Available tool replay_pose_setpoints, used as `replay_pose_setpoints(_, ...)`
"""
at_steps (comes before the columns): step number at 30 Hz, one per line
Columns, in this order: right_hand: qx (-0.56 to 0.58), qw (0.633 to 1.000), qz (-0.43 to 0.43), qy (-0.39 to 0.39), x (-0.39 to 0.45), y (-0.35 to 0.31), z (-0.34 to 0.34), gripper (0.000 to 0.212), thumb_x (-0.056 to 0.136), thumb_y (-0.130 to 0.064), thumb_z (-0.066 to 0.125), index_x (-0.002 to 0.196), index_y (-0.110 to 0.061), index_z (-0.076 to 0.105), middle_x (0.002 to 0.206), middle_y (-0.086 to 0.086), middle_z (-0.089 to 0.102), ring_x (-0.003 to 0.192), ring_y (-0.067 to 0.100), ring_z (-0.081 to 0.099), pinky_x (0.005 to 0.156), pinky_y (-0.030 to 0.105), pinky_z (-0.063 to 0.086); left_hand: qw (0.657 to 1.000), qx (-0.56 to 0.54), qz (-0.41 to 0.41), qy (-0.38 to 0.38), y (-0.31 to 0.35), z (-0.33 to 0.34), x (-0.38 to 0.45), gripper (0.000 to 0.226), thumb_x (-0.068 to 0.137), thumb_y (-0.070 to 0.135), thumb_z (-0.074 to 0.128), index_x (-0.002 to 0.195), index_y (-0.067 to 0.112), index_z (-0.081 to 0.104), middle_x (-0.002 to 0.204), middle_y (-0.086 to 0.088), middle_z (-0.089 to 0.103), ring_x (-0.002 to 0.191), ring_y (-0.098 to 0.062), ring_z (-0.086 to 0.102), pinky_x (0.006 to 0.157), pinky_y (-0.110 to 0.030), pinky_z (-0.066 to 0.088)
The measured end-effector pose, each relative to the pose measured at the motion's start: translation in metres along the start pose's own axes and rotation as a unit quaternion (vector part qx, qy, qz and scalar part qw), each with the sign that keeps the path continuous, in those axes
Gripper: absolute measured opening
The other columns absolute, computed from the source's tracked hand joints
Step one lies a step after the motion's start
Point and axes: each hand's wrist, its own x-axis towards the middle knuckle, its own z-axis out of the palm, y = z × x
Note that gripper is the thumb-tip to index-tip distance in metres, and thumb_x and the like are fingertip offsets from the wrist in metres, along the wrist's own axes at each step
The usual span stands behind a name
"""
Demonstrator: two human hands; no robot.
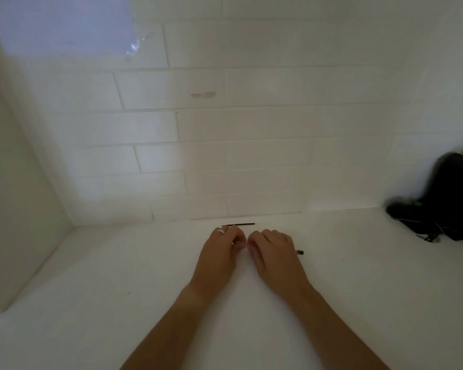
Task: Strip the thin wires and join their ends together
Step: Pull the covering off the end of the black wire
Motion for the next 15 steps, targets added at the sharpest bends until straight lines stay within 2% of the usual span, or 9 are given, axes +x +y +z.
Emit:
replay_pose_setpoints(4, 0.009, 1.000, -0.001, -0.008, 0.001, 0.001, 0.005, 0.034, 0.103, -0.038, 0.037, 0.089, -0.021, 0.063, 0.077, -0.006, 0.057, 0.071, 0.017, 0.053, 0.065, 0.029, 0.035, 1.000, 0.002, -0.006, 0.005, -0.002, 0.000, 0.000, 0.014, 0.094, 0.016, 0.058, 0.096, 0.026, 0.068, 0.093, 0.010, 0.065, 0.090, -0.004, 0.051, 0.075, -0.012, 0.040)
replay_pose_setpoints(7, -0.016, 1.000, -0.011, -0.003, 0.002, 0.000, 0.004, 0.034, 0.103, -0.039, 0.038, 0.087, -0.022, 0.063, 0.071, -0.006, 0.054, 0.064, 0.017, 0.053, 0.059, 0.029, 0.035, 1.000, 0.005, -0.013, 0.023, 0.000, -0.003, 0.000, 0.015, 0.092, 0.014, 0.062, 0.092, 0.027, 0.070, 0.088, 0.012, 0.068, 0.089, -0.007, 0.054, 0.076, -0.022, 0.046)
replay_pose_setpoints(10, -0.039, 0.999, -0.006, 0.001, 0.001, -0.003, -0.001, 0.033, 0.102, -0.044, 0.038, 0.086, -0.026, 0.060, 0.063, -0.007, 0.051, 0.052, 0.016, 0.051, 0.048, 0.027, 0.034, 0.999, 0.013, -0.005, 0.035, 0.003, -0.005, -0.001, 0.015, 0.090, 0.012, 0.063, 0.091, 0.026, 0.070, 0.087, 0.012, 0.069, 0.088, -0.008, 0.055, 0.077, -0.024, 0.047)
replay_pose_setpoints(13, -0.080, 0.997, 0.006, -0.006, 0.000, -0.005, -0.007, 0.033, 0.100, -0.049, 0.038, 0.083, -0.032, 0.060, 0.054, -0.006, 0.047, 0.044, 0.014, 0.045, 0.041, 0.024, 0.027, 0.999, 0.025, -0.012, 0.038, 0.003, -0.007, -0.002, 0.022, 0.086, 0.003, 0.061, 0.088, 0.024, 0.068, 0.083, 0.011, 0.066, 0.085, -0.010, 0.055, 0.074, -0.025, 0.048)
replay_pose_setpoints(15, -0.092, 0.996, 0.009, -0.010, 0.000, -0.007, -0.009, 0.032, 0.100, -0.049, 0.038, 0.083, -0.032, 0.058, 0.053, -0.005, 0.046, 0.042, 0.013, 0.042, 0.040, 0.025, 0.027, 0.996, 0.040, -0.041, 0.068, -0.002, -0.013, -0.002, 0.029, 0.081, -0.006, 0.058, 0.086, 0.022, 0.066, 0.081, 0.009, 0.064, 0.082, -0.012, 0.055, 0.071, -0.028, 0.049)
